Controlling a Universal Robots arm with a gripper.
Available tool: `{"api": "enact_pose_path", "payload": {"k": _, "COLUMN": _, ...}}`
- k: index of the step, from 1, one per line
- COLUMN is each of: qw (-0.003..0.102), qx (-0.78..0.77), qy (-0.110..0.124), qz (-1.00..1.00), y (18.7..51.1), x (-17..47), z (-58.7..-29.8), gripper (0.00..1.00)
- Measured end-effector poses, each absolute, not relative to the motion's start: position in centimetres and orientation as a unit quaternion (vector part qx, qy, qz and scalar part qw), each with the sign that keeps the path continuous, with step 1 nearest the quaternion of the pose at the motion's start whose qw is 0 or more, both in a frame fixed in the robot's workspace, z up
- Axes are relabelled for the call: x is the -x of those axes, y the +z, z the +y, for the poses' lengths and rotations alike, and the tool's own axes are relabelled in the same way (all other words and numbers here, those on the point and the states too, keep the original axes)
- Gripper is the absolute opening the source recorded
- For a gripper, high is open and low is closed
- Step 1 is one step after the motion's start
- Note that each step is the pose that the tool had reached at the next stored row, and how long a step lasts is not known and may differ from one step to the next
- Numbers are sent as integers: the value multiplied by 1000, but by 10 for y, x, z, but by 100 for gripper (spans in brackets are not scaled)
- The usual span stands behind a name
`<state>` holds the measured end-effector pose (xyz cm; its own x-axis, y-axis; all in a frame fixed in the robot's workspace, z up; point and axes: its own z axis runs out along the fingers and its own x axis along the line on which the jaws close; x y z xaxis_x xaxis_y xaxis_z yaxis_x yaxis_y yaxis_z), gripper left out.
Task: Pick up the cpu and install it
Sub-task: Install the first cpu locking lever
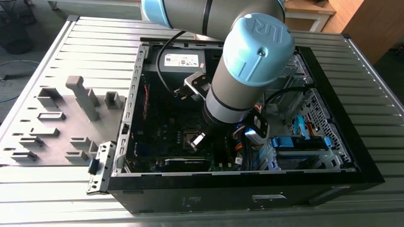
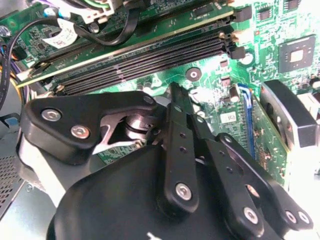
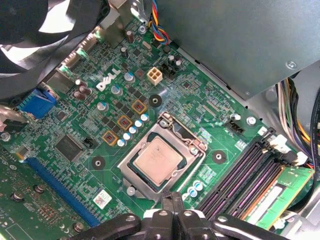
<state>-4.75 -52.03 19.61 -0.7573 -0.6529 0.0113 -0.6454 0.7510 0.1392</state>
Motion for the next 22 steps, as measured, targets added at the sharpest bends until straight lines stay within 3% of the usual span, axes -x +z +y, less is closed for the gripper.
{"api": "enact_pose_path", "payload": {"k": 22, "qw": 30, "qx": -347, "qy": -63, "qz": -935, "y": 196, "x": 47, "z": -520, "gripper": 11}}
